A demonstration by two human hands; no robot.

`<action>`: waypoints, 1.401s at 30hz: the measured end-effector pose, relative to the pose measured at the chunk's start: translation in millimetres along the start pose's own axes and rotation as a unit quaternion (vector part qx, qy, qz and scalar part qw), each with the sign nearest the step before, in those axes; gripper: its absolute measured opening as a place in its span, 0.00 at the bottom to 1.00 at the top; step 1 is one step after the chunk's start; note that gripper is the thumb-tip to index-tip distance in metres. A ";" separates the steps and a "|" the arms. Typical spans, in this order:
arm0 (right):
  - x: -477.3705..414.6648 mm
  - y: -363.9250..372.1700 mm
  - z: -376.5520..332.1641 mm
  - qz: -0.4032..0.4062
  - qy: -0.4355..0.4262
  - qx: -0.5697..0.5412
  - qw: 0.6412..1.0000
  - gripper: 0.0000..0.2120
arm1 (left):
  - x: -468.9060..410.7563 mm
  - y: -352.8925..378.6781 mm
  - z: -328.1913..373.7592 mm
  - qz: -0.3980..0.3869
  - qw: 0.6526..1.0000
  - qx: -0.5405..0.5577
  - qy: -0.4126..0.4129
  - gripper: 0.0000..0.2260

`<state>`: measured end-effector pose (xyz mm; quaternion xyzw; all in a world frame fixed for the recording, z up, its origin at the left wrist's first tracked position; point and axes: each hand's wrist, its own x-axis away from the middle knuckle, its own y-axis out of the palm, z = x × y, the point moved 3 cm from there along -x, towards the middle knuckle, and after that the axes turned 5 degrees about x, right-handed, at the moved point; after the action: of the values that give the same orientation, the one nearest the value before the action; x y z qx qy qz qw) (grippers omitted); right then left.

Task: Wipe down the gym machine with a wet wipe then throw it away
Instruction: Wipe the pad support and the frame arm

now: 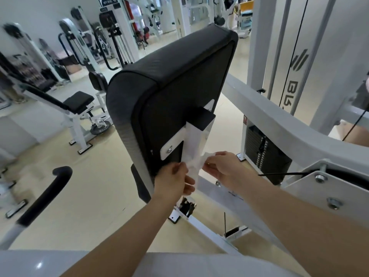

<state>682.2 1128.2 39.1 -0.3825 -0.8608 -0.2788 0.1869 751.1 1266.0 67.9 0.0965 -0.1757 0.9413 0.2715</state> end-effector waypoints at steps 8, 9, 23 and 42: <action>6.3 17.7 -16.4 0.037 -0.048 -0.018 0.998 0.13 | 3.0 27.9 19.0 0.018 0.929 0.363 -0.065 0.09; 15.6 18.4 -22.7 0.024 -0.065 -0.012 0.998 0.15 | 4.3 28.7 21.2 0.021 0.937 0.346 -0.050 0.09; 75.3 24.9 -43.8 0.107 -0.382 0.181 0.900 0.27 | 40.1 19.1 50.3 0.003 0.966 0.038 0.256 0.19; -41.5 21.8 20.1 0.032 -0.133 0.401 0.906 0.26 | -37.1 16.2 -28.4 -0.156 0.972 -0.172 0.014 0.26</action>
<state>723.0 1129.8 8.6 -0.3360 -0.9041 0.1500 0.2170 770.7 1246.4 27.0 0.0613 -0.3140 0.8440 0.4304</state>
